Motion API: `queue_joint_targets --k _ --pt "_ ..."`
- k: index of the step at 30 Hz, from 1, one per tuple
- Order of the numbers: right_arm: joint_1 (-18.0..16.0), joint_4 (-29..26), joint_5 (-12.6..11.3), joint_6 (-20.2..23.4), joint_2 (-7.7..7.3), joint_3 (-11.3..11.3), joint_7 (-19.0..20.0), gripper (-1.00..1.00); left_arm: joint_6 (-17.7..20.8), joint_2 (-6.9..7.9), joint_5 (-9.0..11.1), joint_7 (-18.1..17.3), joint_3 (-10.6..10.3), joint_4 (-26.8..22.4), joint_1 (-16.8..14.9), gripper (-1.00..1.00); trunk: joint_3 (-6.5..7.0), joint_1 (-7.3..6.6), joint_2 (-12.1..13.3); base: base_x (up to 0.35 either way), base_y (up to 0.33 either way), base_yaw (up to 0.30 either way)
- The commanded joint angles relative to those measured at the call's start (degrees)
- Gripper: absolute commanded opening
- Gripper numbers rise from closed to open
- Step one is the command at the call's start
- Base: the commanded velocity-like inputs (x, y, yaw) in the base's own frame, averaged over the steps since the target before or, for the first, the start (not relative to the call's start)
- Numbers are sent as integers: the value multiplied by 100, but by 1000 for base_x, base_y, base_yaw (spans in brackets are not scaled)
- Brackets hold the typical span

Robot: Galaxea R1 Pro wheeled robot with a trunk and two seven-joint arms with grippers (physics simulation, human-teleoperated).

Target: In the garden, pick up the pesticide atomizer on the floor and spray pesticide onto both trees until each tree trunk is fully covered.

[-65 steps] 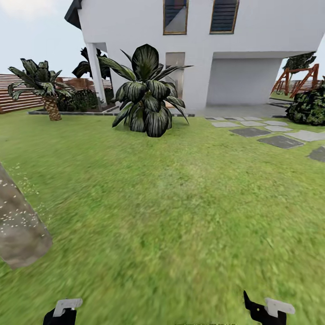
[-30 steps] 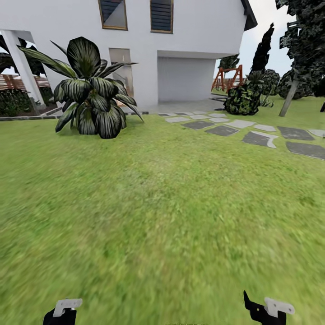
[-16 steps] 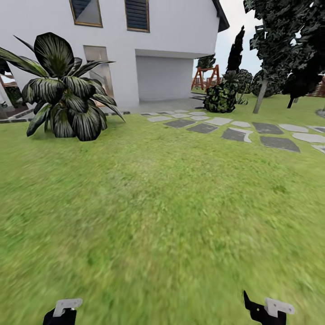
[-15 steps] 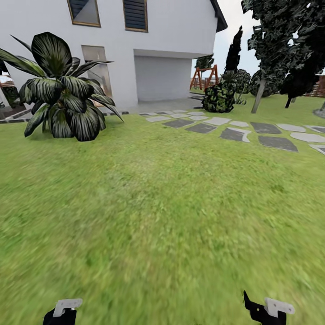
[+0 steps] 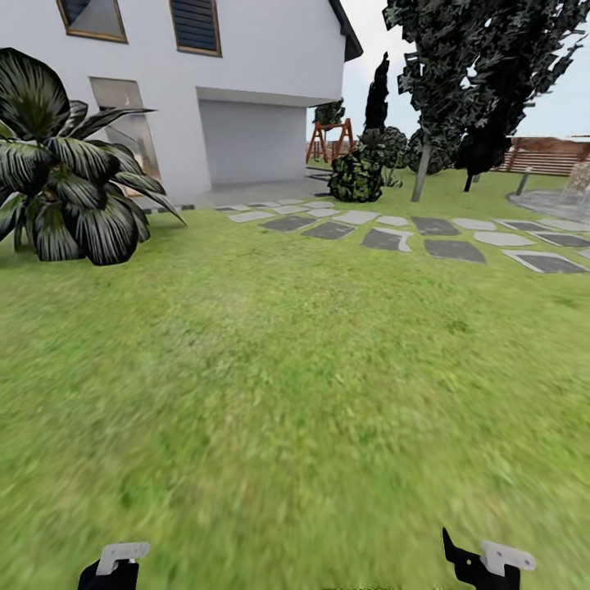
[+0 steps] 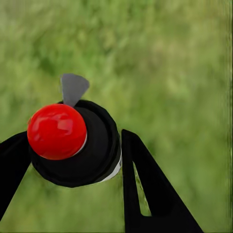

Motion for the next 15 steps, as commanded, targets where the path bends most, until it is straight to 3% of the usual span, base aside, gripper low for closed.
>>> queue_joint_targets --k 1,15 --pt "0 0 -1 0 0 1 0 100 0 0 0 0 0 -1 0 -100 0 0 0 0 0 -289" --pt "0 0 -2 0 0 0 0 100 0 0 0 0 0 -4 0 -100 0 0 0 0 0 -290"
